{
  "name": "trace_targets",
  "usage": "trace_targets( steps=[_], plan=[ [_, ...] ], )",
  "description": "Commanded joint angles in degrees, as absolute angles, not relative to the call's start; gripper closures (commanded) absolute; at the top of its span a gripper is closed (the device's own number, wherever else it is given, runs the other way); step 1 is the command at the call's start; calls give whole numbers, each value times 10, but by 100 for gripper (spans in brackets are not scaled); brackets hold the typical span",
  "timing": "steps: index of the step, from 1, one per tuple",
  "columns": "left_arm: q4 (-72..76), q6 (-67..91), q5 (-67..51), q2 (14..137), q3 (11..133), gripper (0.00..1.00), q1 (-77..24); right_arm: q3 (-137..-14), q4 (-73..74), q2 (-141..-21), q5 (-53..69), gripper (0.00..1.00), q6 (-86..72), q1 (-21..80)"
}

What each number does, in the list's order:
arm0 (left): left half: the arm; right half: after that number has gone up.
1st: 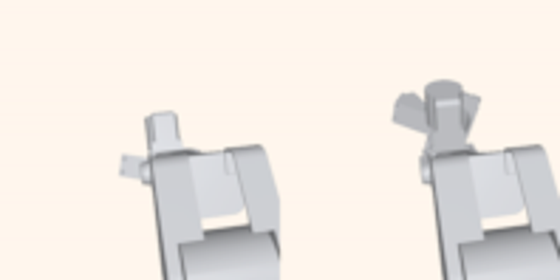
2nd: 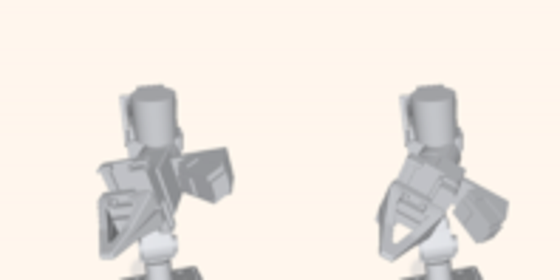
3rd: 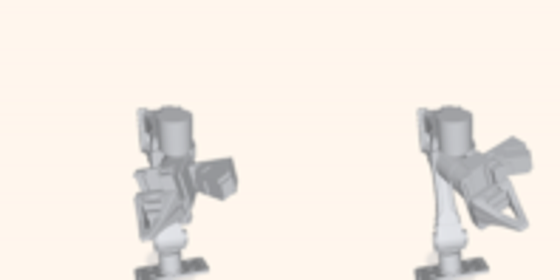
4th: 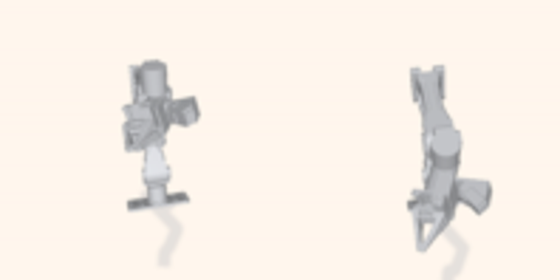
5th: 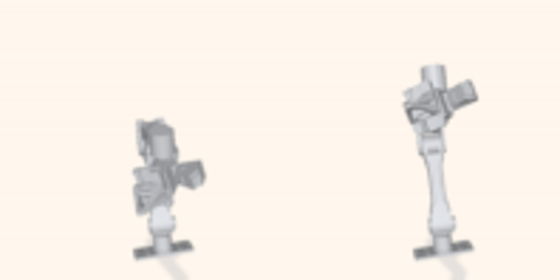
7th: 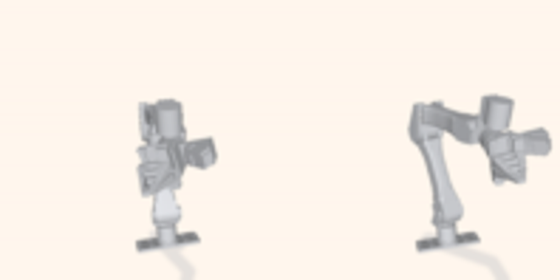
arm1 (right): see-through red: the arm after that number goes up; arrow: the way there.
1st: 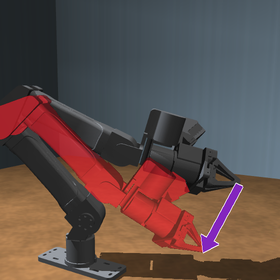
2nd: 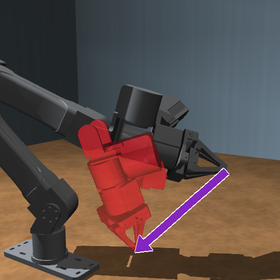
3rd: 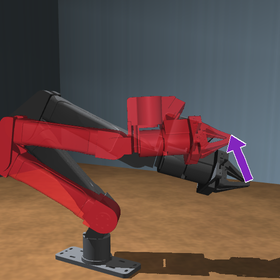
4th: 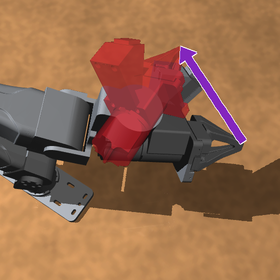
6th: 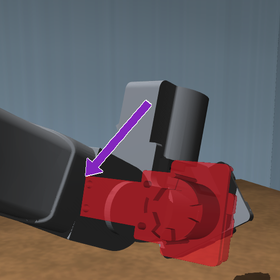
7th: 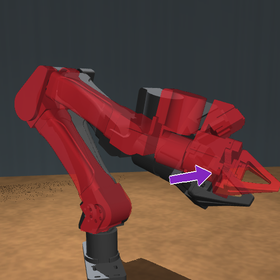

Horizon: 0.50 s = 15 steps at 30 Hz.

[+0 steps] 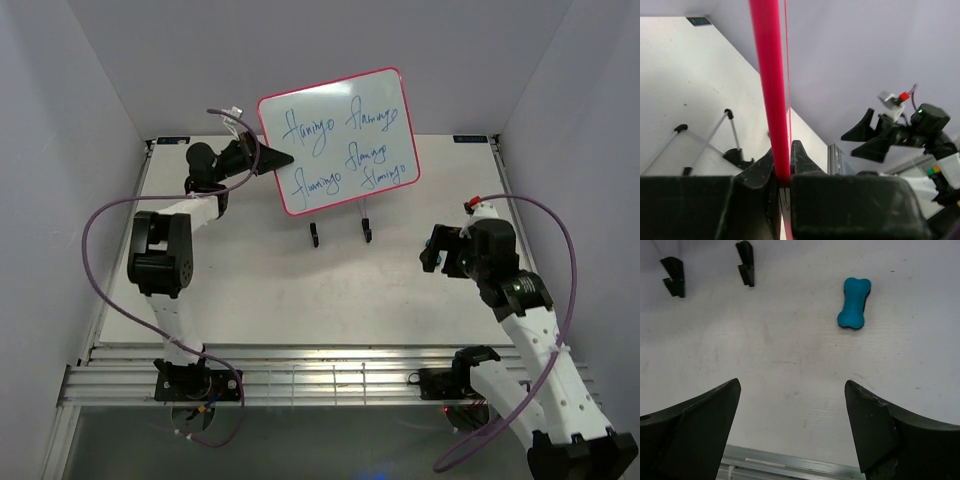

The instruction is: Erase the whiteboard

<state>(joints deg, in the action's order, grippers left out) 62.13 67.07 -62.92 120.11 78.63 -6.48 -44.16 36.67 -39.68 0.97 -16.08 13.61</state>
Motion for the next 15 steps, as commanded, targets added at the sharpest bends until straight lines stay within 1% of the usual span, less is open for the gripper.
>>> trace_targets(
  steps=[1, 2, 3, 5, 6, 7, 9, 10, 11, 12, 13, 14, 15],
  plan=[
    [576, 616, -536, 1017, 692, 100, -63, -501, 330, -480, -106, 10, -138, 129],
    [543, 612, -509, 988, 666, 100, -61, -531, 330, -503, -107, 10, -130, 124],
    [537, 608, -499, 934, 638, 100, -59, -545, 330, -545, -92, 9, -127, 110],
    [531, 613, -484, 882, 564, 100, -51, -583, 327, -584, -62, 9, -121, 94],
    [530, 623, -481, 831, 543, 100, -48, -596, 325, -620, -31, 8, -116, 81],
    [526, 627, -480, 805, 523, 100, -46, -608, 326, -635, -20, 7, -110, 76],
    [467, 621, -465, 751, 482, 100, -38, -630, 325, -678, -12, 7, -88, 53],
    [431, 598, -457, 692, 473, 100, -35, -636, 329, -692, -9, 7, -85, 43],
    [355, 581, -447, 662, 466, 100, -33, -641, 330, -706, 5, 7, -72, 36],
    [305, 564, -413, 630, 460, 100, -33, -642, 330, -730, 46, 6, -66, 26],
    [245, 527, -384, 598, 461, 100, -33, -644, 329, -740, 59, 4, -64, 25],
    [158, 513, -361, 538, 461, 100, -32, -642, 326, -750, 68, 2, -60, 25],
    [121, 500, -321, 512, 464, 100, -33, -639, 324, -767, 76, 1, -56, 25]
  ],
)
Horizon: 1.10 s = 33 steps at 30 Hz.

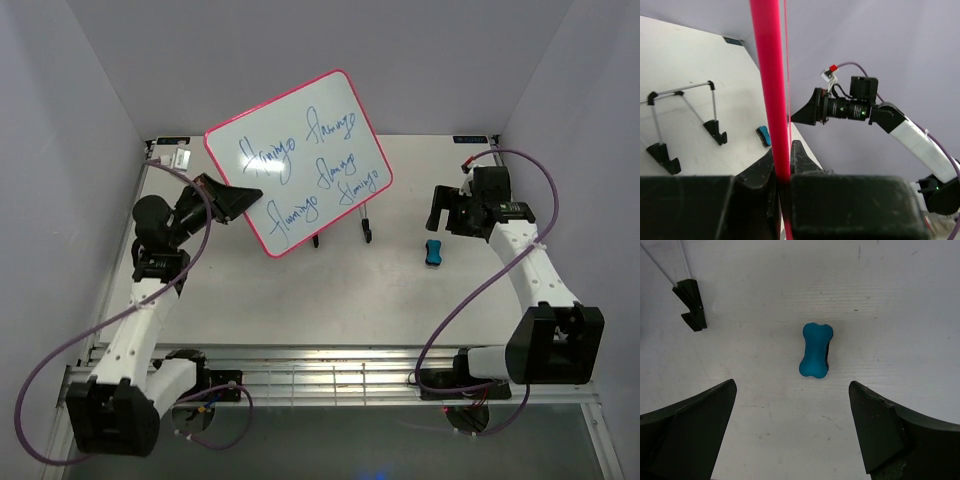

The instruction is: Erase the whiteboard

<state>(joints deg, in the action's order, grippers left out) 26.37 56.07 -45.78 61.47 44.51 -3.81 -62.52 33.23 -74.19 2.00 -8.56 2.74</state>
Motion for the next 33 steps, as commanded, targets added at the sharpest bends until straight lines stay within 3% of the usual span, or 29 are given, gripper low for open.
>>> trace_targets(
  steps=[1, 2, 10, 14, 33],
  plan=[
    [77, 466, -300, 491, 475, 100, -36, -628, 322, -775, 72, 1, -57, 25],
    [-20, 439, -280, 468, 494, 100, -55, -621, 319, -783, 67, 4, -57, 25],
    [-213, 350, -211, 364, 572, 100, -91, -596, 287, -869, 9, 17, -38, 25],
    [-287, 334, -255, 338, 578, 100, -91, -602, 281, -913, 18, 26, -38, 25],
    [-334, 274, -431, 361, 531, 100, -111, -619, 250, -990, -28, 35, -41, 39]
  ],
)
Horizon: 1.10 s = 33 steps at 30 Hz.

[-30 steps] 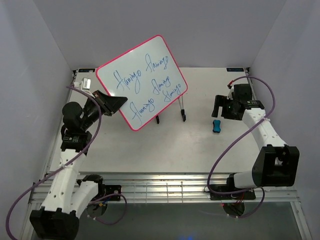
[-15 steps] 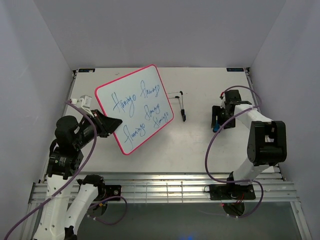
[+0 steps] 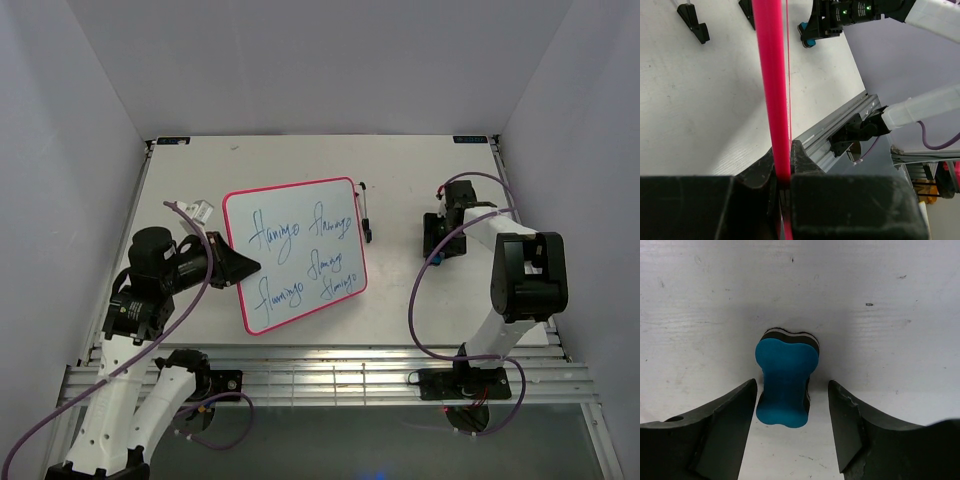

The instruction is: Erase the whiteboard

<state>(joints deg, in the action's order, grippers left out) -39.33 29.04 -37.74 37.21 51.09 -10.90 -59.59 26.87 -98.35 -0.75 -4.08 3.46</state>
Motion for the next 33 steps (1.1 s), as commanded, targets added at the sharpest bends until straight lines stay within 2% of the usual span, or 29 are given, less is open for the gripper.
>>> trace_targets(
  steps=[1, 12, 29, 33],
  plan=[
    [-337, 272, -436, 361, 527, 100, -111, -620, 247, -989, -31, 36, -46, 39],
    [-341, 265, -439, 357, 496, 100, -111, -618, 230, -992, -45, 40, -75, 41],
    [-357, 242, -411, 359, 469, 100, -112, -603, 233, -967, -49, 62, -78, 43],
    [-353, 241, -418, 365, 461, 100, -112, -602, 243, -936, -51, 64, -79, 47]
  ],
)
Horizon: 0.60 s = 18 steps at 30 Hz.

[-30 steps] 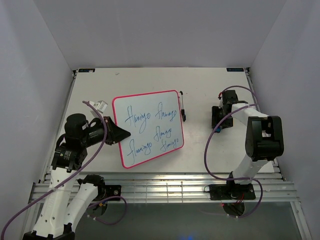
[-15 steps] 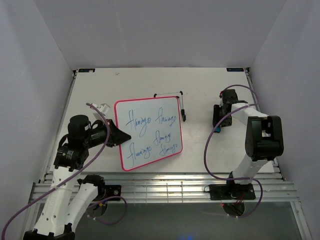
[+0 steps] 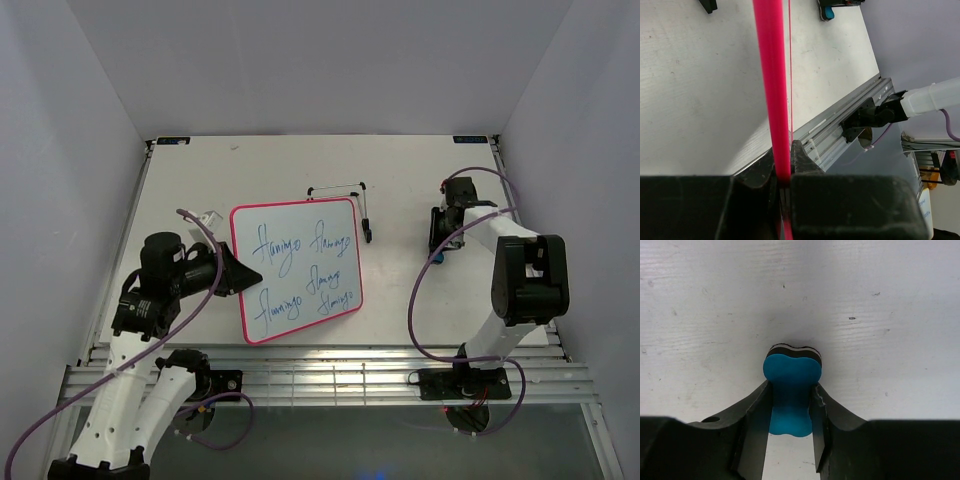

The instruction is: Erase the whiteboard

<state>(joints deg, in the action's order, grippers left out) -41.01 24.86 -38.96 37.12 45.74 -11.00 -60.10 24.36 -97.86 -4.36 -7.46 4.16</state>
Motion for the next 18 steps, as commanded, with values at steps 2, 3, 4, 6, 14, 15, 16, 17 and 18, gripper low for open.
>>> trace_targets(
  steps=[2, 3, 4, 6, 14, 15, 16, 17, 18],
  plan=[
    [-349, 242, -422, 372, 457, 100, -111, -602, 250, -913, -45, 66, -80, 48],
    [-348, 242, -422, 374, 457, 100, -111, -601, 250, -903, -40, 69, -80, 51],
    [-344, 242, -421, 380, 454, 100, -111, -600, 253, -880, -33, 70, -79, 53],
    [-332, 243, -416, 386, 448, 100, -111, -596, 258, -854, -10, 71, -80, 70],
    [-265, 244, -431, 451, 413, 100, -112, -570, 161, -688, 74, 70, -89, 365],
    [-259, 242, -435, 468, 410, 100, -111, -568, 119, -678, 62, 70, -91, 399],
    [-247, 238, -446, 475, 403, 100, -111, -567, 100, -668, 53, 70, -84, 456],
    [-240, 236, -450, 481, 399, 100, -111, -571, 83, -668, 38, 70, -82, 481],
    [-229, 236, -455, 487, 395, 100, -111, -577, 71, -672, 24, 70, -82, 503]
  ],
)
